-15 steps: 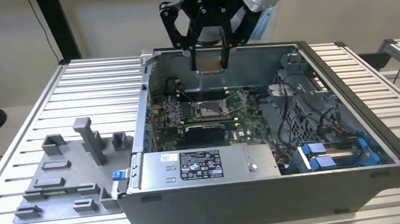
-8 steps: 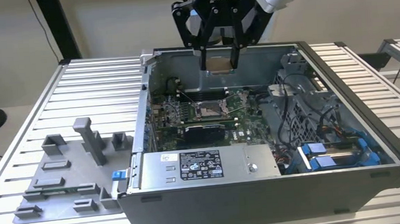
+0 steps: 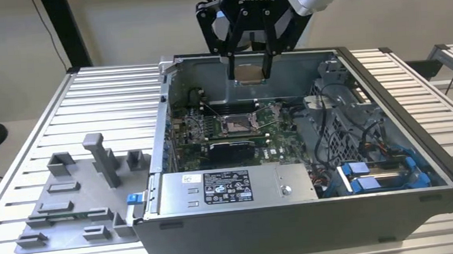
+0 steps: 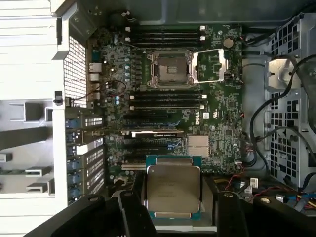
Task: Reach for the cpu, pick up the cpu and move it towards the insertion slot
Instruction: 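Pick up the cpu and move it towards the insertion slot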
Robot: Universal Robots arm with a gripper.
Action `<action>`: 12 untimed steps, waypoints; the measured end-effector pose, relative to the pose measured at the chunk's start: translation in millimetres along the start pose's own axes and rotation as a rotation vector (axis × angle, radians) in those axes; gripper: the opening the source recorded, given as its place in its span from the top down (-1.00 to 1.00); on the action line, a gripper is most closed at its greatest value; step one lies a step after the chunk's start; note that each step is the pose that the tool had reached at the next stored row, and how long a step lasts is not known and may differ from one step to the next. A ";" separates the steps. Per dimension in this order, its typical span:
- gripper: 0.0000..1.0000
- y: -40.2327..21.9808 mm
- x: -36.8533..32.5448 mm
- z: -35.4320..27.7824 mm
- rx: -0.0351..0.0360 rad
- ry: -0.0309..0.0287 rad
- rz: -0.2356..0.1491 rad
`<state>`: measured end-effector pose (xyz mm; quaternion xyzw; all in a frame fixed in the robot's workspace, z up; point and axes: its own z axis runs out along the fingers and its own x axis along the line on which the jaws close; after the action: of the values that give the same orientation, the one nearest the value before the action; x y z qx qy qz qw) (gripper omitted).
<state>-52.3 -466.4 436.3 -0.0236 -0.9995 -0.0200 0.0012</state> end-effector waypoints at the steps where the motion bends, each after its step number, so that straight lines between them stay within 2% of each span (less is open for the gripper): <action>1: 1.00 0.0 0.0 0.0 -0.0001 -0.0001 0.000; 3: 1.00 1.0 -0.1 0.1 -0.0002 -0.0001 0.000; 5: 1.00 5.2 -0.3 0.3 0.0004 -0.0001 0.000; 12: 1.00 28.9 -1.3 1.5 0.0019 -0.0002 0.000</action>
<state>-49.6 -437.5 435.9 -0.0236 -0.9995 -0.0191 0.0012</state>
